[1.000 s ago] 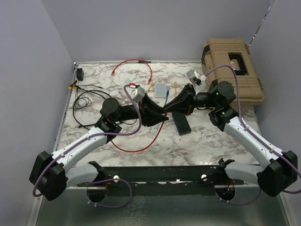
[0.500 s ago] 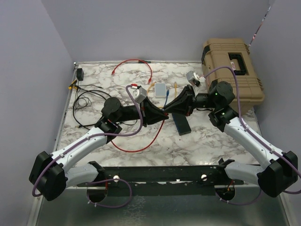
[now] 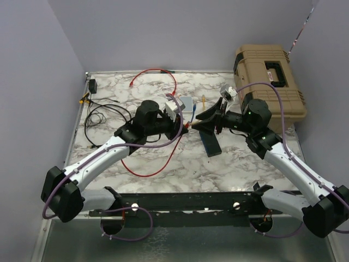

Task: Insert the plug into the switch port
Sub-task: Pick up the connector from the center of the board.

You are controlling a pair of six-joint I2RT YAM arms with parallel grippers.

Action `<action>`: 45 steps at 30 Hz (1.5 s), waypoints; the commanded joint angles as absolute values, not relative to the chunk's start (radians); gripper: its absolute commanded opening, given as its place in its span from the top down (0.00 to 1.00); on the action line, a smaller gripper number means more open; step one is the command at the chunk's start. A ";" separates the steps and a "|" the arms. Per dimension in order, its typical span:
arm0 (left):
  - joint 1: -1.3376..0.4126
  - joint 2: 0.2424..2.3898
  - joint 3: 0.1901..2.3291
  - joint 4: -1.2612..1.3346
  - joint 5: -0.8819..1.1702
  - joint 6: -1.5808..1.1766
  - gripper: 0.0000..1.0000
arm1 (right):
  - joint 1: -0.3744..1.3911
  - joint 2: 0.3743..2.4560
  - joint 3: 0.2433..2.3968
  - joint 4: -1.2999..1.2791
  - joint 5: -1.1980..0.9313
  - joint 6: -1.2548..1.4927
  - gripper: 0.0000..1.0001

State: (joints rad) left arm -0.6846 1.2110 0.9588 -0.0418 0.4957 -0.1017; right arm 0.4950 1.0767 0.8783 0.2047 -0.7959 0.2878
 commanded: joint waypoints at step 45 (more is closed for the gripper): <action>-0.735 1.705 1.086 -0.459 0.062 0.043 1.00 | 0.371 1.165 0.650 -0.009 -0.167 0.333 0.33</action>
